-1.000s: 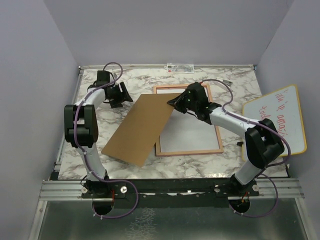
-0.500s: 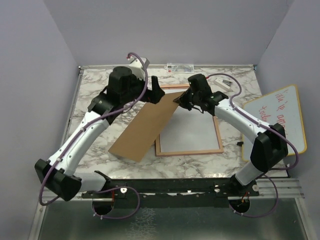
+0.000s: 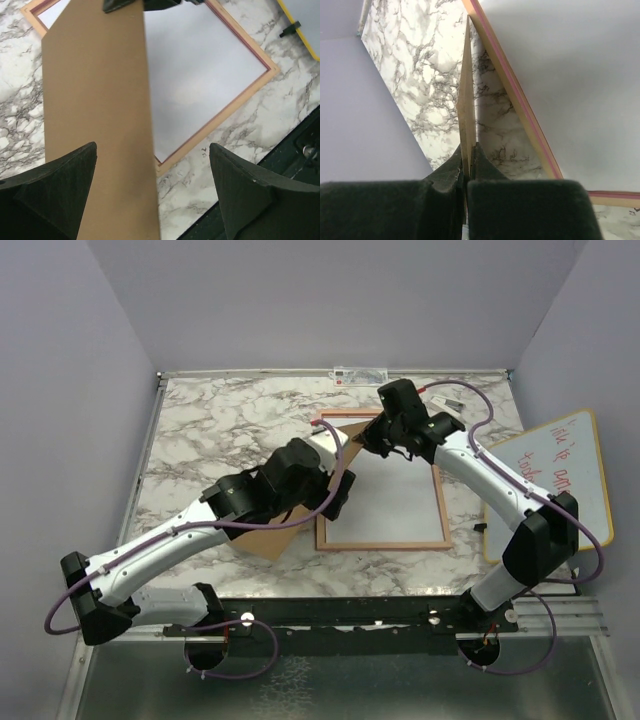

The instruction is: Put the photo into the frame

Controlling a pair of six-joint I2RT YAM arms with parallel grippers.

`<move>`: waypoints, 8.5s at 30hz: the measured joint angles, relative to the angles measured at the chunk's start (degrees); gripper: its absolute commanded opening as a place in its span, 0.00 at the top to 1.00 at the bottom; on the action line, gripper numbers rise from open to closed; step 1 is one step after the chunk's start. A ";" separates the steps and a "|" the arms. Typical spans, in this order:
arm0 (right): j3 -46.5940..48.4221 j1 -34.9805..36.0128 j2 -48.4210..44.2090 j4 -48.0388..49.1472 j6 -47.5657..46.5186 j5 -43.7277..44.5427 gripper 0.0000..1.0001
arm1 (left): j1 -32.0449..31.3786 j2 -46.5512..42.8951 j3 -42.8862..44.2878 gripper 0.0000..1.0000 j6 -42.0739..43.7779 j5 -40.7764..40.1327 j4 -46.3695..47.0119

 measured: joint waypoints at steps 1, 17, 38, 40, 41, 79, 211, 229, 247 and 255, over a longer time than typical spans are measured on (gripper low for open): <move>0.15 0.00 0.07 -0.42 0.09 0.00 1.00 | -1.62 0.46 0.44 0.07 -0.24 -1.03 -0.68; 1.01 -0.02 2.05 -1.01 0.74 -1.95 0.99 | -11.41 16.26 13.09 0.36 -8.13 -27.28 -17.25; 3.85 -0.13 4.57 0.33 1.01 -7.65 0.59 | -12.07 18.16 9.84 1.00 -5.99 -34.25 -22.49; 4.61 -0.13 4.57 1.31 1.18 -8.61 0.36 | -12.20 18.18 9.84 1.00 -5.27 -35.89 -23.06; 4.98 -0.13 4.55 1.81 1.11 -8.92 0.28 | -12.02 18.18 9.84 1.00 -5.22 -36.65 -23.43; -13.35 -29.35 2.80 2.03 -39.60 0.72 0.00 | 15.65 25.07 44.59 1.00 -4.55 -19.93 -17.59; -32.00 -31.15 6.71 32.04 -16.04 -27.91 0.03 | 36.96 23.34 -16.59 1.00 -40.33 35.95 43.43; -32.48 -31.15 6.71 32.68 -16.96 -28.81 0.03 | 36.44 22.36 -19.02 1.00 -41.29 36.22 49.16; -33.62 -31.17 6.75 34.91 -17.05 -30.42 0.04 | 36.33 19.56 -21.68 1.00 -40.81 34.99 52.87; -33.83 -31.17 6.97 35.56 -17.07 -31.36 0.05 | 35.63 24.79 -21.51 1.00 -42.86 36.52 58.55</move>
